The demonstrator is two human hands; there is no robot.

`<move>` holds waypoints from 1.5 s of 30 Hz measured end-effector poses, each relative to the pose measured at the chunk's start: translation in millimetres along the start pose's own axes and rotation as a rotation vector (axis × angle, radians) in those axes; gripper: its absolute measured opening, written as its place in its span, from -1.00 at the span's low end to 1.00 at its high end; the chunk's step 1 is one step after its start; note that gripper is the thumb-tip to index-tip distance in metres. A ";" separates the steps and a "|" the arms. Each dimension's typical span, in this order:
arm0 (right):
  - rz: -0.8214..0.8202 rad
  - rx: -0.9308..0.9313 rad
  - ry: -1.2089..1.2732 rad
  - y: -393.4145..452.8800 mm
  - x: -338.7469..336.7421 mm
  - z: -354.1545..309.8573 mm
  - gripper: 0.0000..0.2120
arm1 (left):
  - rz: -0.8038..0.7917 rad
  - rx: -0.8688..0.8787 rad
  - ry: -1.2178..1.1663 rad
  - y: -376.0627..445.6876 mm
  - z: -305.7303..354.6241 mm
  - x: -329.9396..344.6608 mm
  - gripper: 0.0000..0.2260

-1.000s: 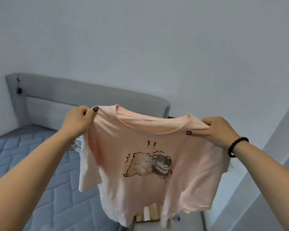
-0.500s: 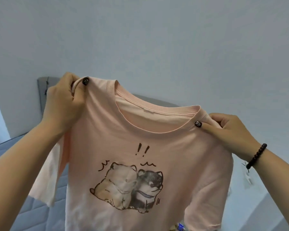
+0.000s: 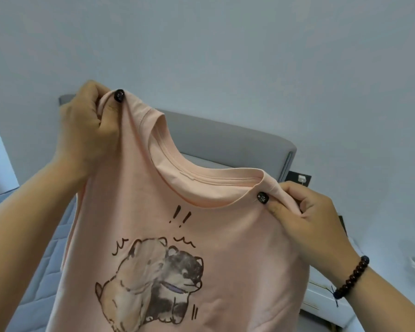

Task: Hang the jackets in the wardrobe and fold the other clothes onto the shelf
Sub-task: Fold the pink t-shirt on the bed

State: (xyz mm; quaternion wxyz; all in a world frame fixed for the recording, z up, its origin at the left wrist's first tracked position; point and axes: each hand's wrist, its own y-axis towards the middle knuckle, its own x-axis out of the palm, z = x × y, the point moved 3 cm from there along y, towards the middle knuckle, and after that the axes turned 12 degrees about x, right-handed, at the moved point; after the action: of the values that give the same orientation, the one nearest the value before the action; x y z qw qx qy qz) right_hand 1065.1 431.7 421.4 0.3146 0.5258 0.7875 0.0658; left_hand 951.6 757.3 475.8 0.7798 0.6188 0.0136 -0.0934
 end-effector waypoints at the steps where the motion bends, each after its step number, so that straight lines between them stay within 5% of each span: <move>1: 0.015 -0.022 -0.005 -1.6 8.9 8.9 -0.92 | 0.025 0.010 0.011 -9.3 -7.6 3.7 -0.79; 9: 0.185 -0.089 -0.053 -38.6 92.8 83.3 -0.99 | 0.024 0.102 -0.057 -99.7 -78.4 34.8 -0.77; 15: 0.309 0.021 -0.210 -65.4 150.3 115.9 -0.83 | -0.077 0.181 -0.168 -147.0 -137.4 30.6 -0.81; 19: 0.368 0.118 -0.175 -68.5 161.4 92.9 -0.67 | -0.101 0.162 -0.220 -149.5 -159.4 9.5 -0.81; 28: 0.571 -0.062 -0.053 -52.7 151.2 -12.6 -0.76 | 0.126 0.187 -0.442 -85.7 -170.3 -31.3 -0.75; 33: 0.303 0.138 0.019 -33.0 181.0 12.1 -0.73 | -0.128 0.215 -0.397 -94.2 -199.3 -7.0 -0.78; 41: -0.222 0.410 -0.715 32.8 273.2 183.2 -0.64 | -0.666 0.015 -0.297 -198.0 -287.2 116.6 -0.71; 45: -0.118 0.373 -0.942 114.5 286.5 254.3 -0.63 | -0.804 -0.075 -0.176 -209.8 -338.4 200.3 -0.73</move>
State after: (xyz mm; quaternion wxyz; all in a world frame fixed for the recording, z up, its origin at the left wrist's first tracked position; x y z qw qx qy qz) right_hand 1227.4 673.3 147.3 0.5396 0.5002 0.5868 -0.3381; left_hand 1146.2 1013.5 167.3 0.7014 0.5251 0.1908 -0.4426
